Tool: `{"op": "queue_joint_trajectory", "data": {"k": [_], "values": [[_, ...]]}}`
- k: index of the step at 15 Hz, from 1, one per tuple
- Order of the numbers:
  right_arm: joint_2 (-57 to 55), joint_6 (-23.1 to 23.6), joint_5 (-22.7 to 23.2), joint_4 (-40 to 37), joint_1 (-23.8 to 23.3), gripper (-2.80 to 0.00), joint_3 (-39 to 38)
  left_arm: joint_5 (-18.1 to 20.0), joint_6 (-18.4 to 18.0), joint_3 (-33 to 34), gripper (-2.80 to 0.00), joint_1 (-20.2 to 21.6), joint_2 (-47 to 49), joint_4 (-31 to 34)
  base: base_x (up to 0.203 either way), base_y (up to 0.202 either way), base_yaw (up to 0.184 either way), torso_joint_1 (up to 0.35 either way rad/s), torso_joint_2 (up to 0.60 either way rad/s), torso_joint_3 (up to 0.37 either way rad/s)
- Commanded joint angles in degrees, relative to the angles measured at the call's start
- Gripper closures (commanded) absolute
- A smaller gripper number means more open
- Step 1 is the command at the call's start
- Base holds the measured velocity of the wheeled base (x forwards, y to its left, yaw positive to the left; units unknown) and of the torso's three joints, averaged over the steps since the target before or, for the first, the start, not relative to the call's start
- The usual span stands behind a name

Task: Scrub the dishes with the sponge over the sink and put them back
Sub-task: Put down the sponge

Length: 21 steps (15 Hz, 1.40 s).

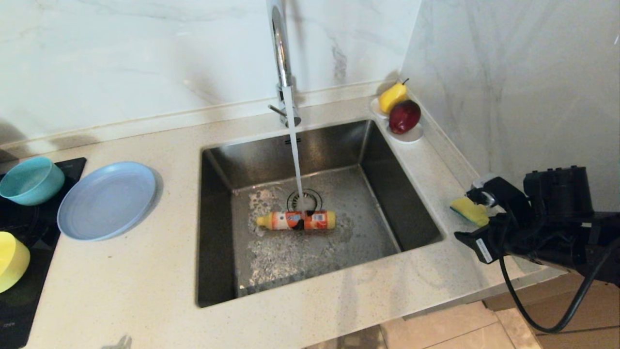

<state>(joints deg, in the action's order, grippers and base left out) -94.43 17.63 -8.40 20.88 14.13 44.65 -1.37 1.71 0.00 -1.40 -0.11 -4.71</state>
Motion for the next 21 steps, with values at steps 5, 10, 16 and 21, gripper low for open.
{"op": "queue_joint_trajectory", "data": {"k": [5, 10, 16, 21], "values": [[-1.29, -1.63, 0.10, -0.84, 1.01, -2.80, 0.70, -0.04, 0.05, 1.93, 0.00, 0.00, -0.07, -0.04, 0.000, 0.000, 0.000, 0.000, 0.00, 0.000], [-3.11, -2.43, 0.01, -0.42, 1.56, -2.80, 1.46, -0.04, 0.05, 1.91, 0.00, 0.00, 0.02, -0.04, 0.000, 0.000, 0.000, 0.000, 0.00, 0.000], [-3.78, -3.50, -1.58, -0.56, 3.57, -2.80, 2.19, -0.04, 0.05, 1.93, 0.00, 0.00, -0.07, -0.04, 0.000, 0.000, 0.000, 0.000, 0.00, 0.000], [-4.80, -5.76, -2.22, -0.40, 4.15, -2.80, 1.49, -0.04, 0.05, 1.93, 0.00, 0.00, -0.07, -0.04, 0.000, 0.000, 0.000, 0.000, 0.00, 0.000]]}}
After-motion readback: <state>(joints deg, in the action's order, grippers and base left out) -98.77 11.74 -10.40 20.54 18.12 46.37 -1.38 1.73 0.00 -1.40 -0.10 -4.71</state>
